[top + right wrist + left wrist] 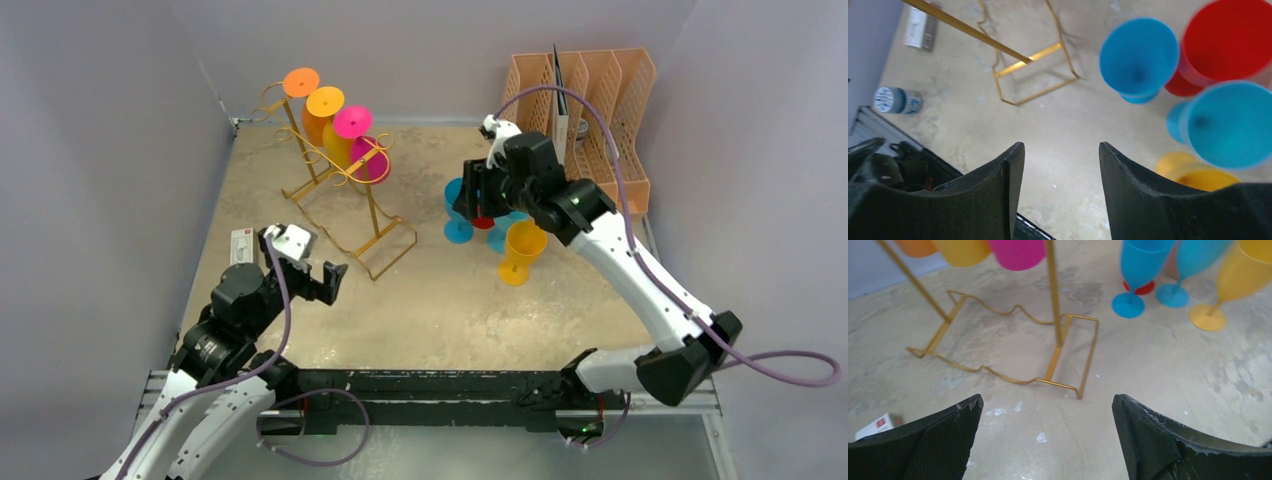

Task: Take the wine glass off the wine glass rack
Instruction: Pick up the wine glass from the wine rack.

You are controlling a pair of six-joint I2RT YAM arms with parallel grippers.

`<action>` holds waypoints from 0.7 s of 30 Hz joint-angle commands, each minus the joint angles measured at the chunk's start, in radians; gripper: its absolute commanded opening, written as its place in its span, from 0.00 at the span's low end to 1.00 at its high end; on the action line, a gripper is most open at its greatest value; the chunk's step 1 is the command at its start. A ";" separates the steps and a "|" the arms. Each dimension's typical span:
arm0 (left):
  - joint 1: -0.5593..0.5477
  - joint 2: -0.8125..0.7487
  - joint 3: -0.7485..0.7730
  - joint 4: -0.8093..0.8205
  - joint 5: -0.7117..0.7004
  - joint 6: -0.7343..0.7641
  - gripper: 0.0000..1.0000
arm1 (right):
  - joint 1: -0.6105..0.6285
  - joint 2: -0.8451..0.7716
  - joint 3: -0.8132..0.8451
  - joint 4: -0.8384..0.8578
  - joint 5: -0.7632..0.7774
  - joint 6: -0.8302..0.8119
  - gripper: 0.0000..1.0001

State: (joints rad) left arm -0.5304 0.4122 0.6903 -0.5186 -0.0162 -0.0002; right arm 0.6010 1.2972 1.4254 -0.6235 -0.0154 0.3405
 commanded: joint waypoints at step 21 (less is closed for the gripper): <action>0.004 0.094 0.054 -0.076 -0.584 -0.163 1.00 | -0.004 0.677 0.920 0.093 -0.312 0.200 0.64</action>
State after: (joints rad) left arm -0.5304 0.5144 0.7090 -0.6086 -0.5556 -0.1474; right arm 0.6010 1.9064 2.2063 -0.5137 -0.3016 0.5121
